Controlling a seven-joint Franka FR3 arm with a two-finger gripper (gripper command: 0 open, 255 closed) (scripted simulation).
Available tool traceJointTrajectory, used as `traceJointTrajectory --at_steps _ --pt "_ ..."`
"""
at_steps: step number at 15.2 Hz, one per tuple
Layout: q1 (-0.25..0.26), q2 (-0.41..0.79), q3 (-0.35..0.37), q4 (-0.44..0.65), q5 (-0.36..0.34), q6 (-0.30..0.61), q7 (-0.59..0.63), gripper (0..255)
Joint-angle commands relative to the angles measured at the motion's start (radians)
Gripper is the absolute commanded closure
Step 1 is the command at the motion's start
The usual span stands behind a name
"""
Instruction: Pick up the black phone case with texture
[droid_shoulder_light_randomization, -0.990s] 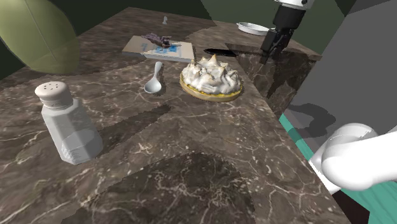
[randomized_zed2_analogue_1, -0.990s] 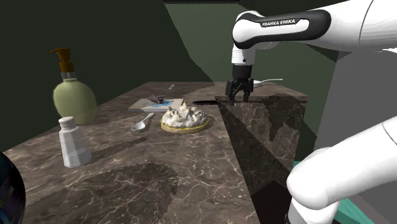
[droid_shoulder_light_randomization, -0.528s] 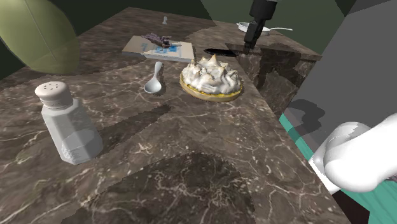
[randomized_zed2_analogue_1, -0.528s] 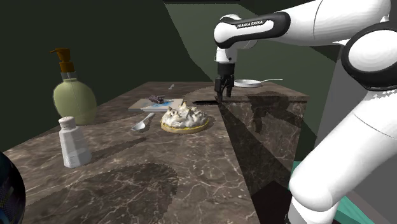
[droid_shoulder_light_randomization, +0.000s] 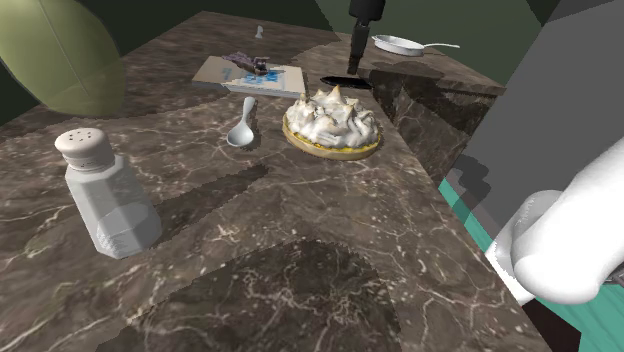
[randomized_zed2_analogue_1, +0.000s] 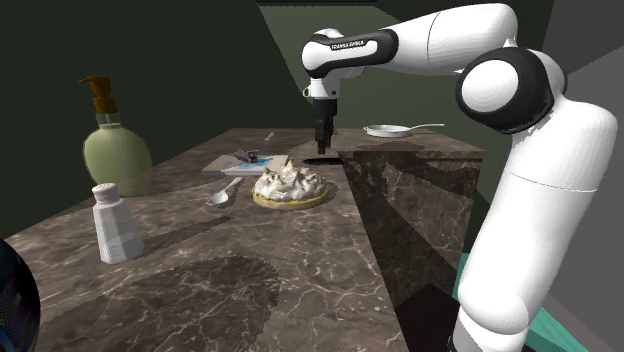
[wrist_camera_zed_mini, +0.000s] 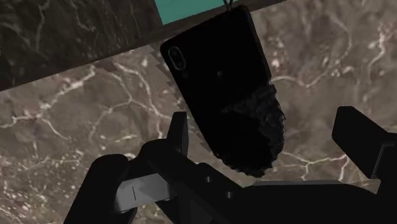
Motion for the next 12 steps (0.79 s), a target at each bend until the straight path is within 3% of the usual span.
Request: traceJointTrajectory --at_steps 1,11,12 --pt "0.014 0.084 0.009 0.101 0.008 -0.018 -0.072 0" --pt "0.014 0.071 0.011 -0.018 0.006 0.088 -0.077 0" --pt "0.014 0.069 0.011 -0.021 0.006 0.089 -0.077 255"
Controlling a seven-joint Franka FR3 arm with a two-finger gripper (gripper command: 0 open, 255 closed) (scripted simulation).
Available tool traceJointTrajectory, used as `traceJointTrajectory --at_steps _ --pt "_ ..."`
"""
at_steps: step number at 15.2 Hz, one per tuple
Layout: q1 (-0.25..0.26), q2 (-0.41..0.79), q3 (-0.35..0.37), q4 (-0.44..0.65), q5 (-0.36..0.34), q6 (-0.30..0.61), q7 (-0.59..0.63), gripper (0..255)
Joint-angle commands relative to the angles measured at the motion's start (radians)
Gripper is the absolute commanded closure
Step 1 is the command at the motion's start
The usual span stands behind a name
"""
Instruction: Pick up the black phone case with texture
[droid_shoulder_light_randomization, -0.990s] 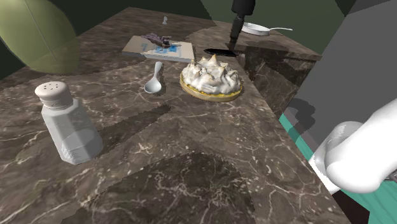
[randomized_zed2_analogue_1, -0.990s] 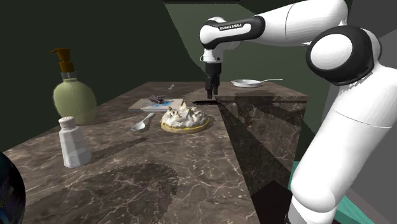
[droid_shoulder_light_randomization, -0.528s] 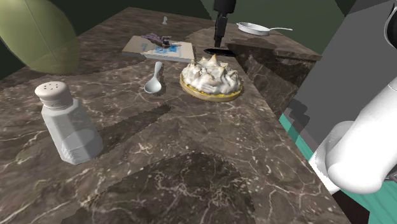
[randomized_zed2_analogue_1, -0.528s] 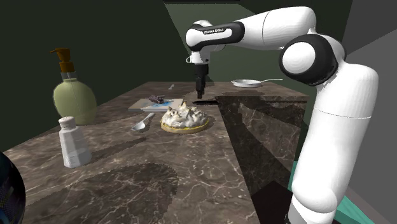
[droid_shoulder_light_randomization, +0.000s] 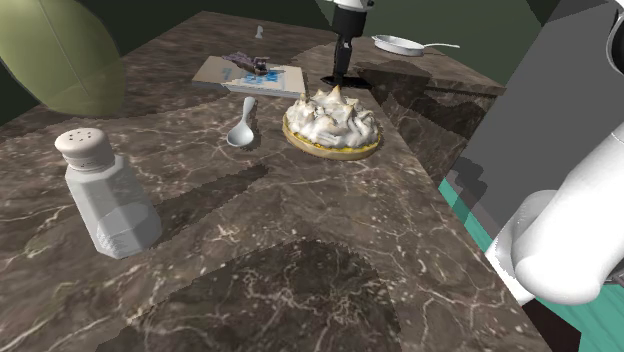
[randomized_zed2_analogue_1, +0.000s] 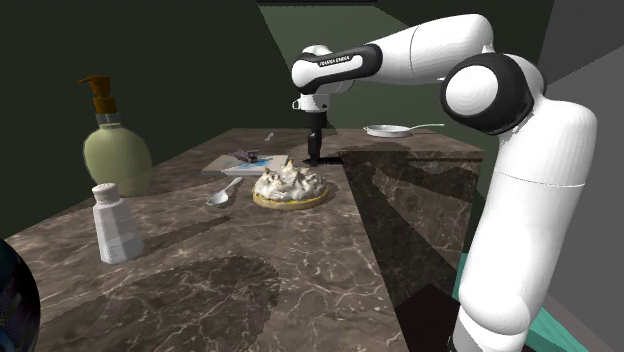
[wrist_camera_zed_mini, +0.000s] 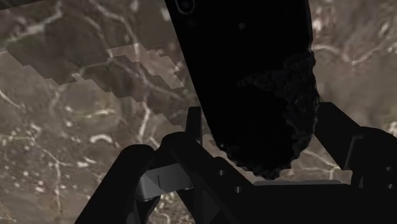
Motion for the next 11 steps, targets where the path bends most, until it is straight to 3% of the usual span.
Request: traceJointTrajectory --at_steps 1,11 --pt "0.000 -0.002 0.000 -0.005 0.000 0.004 0.000 255" --pt "0.000 0.005 0.000 0.031 0.001 -0.026 -0.001 255"
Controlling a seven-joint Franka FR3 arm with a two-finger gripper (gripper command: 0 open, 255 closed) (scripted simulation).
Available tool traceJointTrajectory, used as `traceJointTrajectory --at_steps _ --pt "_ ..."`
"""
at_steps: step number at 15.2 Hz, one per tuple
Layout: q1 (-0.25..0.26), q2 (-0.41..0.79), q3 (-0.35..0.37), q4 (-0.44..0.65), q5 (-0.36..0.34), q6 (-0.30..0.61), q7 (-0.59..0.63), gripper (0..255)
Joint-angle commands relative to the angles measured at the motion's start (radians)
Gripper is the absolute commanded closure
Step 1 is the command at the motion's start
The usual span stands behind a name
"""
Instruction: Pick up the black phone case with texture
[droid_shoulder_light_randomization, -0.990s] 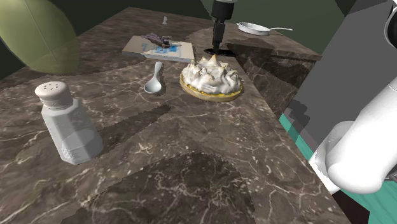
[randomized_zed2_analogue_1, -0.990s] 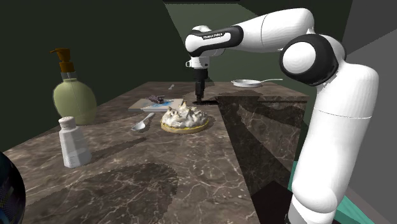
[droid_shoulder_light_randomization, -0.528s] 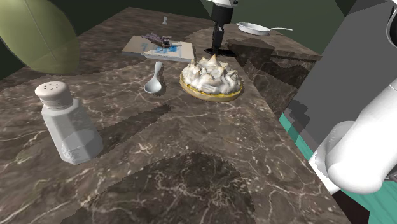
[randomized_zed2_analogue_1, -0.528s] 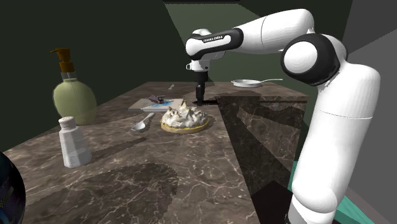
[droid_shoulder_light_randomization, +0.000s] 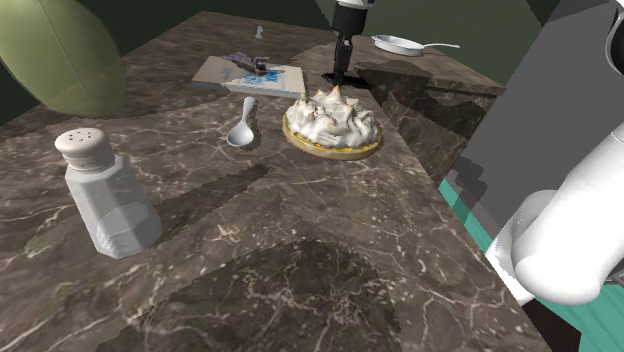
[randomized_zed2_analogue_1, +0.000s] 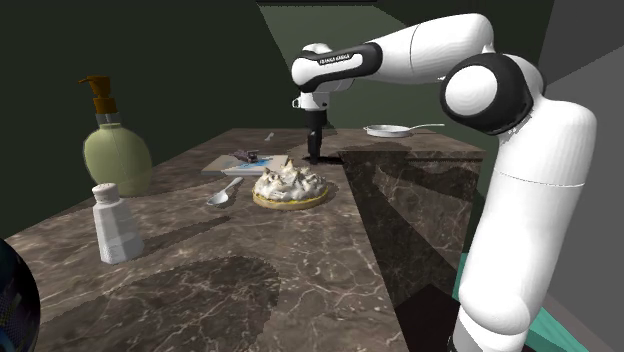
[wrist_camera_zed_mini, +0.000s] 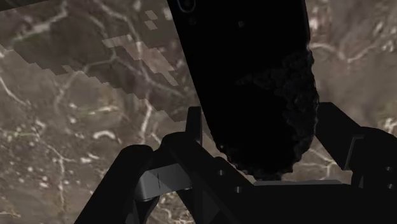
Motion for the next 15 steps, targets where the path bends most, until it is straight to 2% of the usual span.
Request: traceJointTrajectory --at_steps 1,13,15 --pt "0.000 0.005 0.000 0.033 0.001 -0.027 -0.001 255" --pt "-0.003 0.058 -0.002 0.263 0.007 -0.206 -0.006 255" --pt "-0.003 0.059 -0.002 0.266 0.007 -0.208 -0.006 255"
